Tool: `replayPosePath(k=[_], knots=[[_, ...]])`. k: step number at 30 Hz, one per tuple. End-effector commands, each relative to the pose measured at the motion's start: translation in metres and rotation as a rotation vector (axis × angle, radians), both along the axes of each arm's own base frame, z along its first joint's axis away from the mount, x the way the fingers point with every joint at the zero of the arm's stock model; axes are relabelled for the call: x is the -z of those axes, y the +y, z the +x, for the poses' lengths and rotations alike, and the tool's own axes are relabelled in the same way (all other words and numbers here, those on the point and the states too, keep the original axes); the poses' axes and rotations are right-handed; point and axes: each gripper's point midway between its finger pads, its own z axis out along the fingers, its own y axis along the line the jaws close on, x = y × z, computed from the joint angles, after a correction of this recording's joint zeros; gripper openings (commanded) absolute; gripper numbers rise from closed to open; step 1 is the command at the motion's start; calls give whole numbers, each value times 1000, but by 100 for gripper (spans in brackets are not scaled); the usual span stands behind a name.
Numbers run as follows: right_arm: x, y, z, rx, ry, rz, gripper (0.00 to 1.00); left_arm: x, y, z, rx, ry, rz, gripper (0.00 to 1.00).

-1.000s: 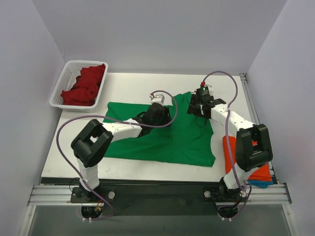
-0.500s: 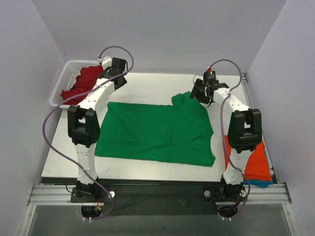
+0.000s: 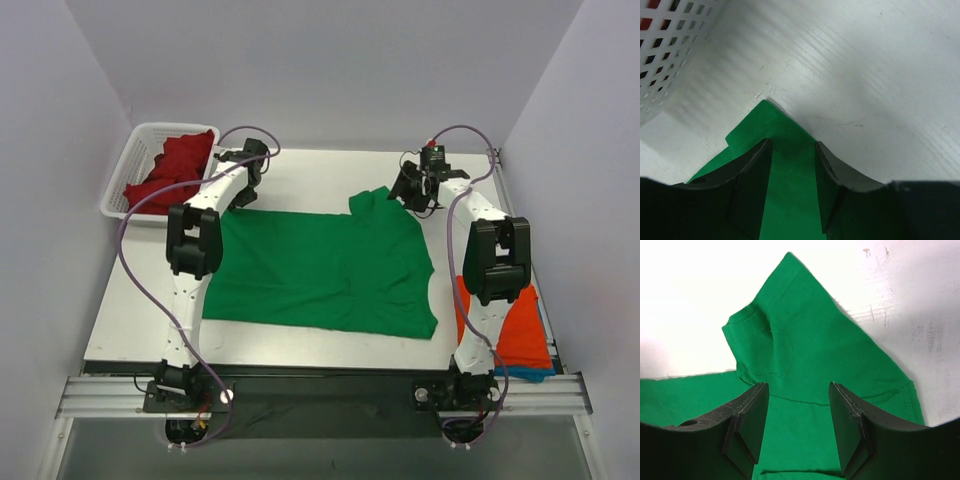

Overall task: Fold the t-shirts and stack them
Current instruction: Grap the side of the flattened tshirt furthest away from the robot with both arms

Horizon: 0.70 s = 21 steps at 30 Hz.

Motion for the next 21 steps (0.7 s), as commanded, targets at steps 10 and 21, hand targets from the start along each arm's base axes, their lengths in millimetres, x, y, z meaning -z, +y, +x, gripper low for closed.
replayPosePath(k=[10, 21], knots=[[2, 0, 7, -7, -8, 31, 51, 7, 3, 11, 12, -17, -80, 43], [3, -12, 13, 21, 0, 52, 52, 27, -2, 6, 27, 14, -116, 25]])
